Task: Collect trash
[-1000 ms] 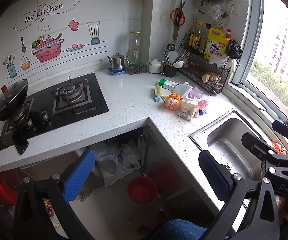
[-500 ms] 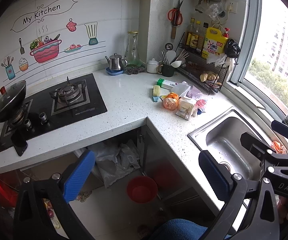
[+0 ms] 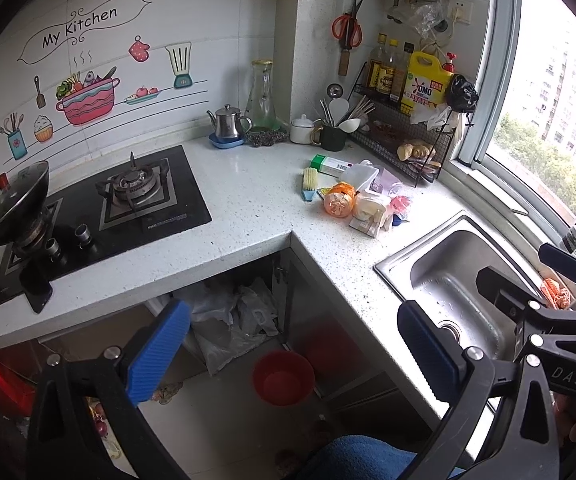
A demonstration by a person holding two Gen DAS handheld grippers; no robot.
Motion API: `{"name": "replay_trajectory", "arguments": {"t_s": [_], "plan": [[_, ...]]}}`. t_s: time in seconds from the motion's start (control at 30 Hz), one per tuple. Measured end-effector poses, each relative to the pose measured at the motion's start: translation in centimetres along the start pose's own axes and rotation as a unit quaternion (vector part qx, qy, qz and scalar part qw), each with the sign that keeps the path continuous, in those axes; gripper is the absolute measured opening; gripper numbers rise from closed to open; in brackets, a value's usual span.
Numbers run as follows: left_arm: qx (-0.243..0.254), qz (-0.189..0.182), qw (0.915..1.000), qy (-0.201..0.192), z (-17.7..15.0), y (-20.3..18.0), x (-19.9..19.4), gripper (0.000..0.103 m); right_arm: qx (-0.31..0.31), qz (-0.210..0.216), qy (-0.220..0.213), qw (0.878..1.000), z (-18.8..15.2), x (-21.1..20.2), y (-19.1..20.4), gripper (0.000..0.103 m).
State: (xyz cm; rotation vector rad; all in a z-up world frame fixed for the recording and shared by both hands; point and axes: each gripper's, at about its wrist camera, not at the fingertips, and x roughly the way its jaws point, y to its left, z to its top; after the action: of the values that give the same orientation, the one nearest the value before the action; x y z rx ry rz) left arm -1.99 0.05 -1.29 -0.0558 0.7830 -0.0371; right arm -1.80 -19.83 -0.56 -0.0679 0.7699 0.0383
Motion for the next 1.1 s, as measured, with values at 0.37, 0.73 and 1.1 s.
{"name": "replay_trajectory", "arguments": {"t_s": [0.37,0.73,1.1], "plan": [[-0.002,-0.013,0.9999,0.004,0.4,0.2,0.5,0.103,0.005,-0.006,0.004,1.000,0.2,0.2,0.0,0.102],[0.019,-0.039,0.9990,0.012,3.3,-0.1,3.1,0.103,0.016,-0.030,0.010,0.999,1.3,1.5,-1.8,0.102],[0.024,-0.051,0.9979,0.032,9.5,-0.6,10.1,0.103,0.060,-0.044,0.039,0.996,4.8,6.6,-5.7,0.102]]}}
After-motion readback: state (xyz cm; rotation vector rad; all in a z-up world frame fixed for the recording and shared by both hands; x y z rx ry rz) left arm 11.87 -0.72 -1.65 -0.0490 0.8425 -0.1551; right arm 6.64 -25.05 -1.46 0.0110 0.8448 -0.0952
